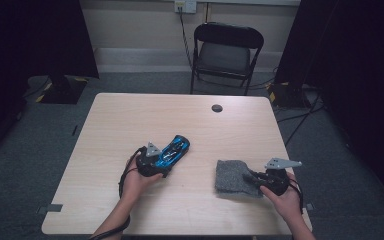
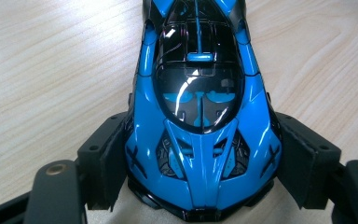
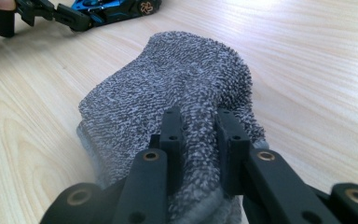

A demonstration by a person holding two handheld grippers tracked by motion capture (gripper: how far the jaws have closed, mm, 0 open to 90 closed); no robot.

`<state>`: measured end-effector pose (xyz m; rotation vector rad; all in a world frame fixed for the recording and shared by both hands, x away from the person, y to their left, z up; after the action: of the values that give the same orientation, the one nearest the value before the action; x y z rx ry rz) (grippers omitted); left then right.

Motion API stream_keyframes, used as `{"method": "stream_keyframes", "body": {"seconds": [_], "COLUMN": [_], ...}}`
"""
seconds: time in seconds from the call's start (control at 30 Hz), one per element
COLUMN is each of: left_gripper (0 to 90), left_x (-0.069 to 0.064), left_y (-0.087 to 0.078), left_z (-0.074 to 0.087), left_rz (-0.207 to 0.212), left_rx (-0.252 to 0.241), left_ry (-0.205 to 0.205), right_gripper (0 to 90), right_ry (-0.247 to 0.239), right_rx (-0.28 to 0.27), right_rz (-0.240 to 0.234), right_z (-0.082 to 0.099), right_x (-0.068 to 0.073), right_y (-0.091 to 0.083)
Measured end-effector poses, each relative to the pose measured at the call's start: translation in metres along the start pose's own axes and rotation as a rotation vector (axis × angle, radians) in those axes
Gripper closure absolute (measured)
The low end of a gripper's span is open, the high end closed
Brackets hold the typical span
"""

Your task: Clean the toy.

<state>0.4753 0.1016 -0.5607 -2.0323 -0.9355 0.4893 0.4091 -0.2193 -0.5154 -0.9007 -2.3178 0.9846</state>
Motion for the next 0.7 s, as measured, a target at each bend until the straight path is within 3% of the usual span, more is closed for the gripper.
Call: {"method": "stream_keyframes", "body": {"seconds": [0.37,0.7], "left_gripper": [26.0,26.0], "left_x": [0.0,0.0], "left_y": [0.0,0.0], "left_z": [0.0,0.0], "left_rz": [-0.001,0.0], "left_rx": [0.0,0.0], "left_ry": [0.0,0.0], "right_gripper": [75.6,75.8], "right_ry": [-0.006,-0.043], "right_rx": [-0.005,-0.018], "right_rz": [-0.033,-0.06], "right_z": [-0.01,-0.038], "right_x": [0.005,0.012], "right_y": [0.003,0.006]}}
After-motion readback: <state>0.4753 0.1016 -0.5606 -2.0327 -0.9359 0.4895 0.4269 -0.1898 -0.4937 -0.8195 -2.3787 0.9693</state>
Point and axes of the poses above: each handheld gripper's, and its own axes: y roughly forward along the jaws, z roughly out of its underside, x roughly to its left, the point moved 9 cm from there along y, roughly forward along the jaws, and after that the axes turned 13 degrees about x, right-handed, at the moved point
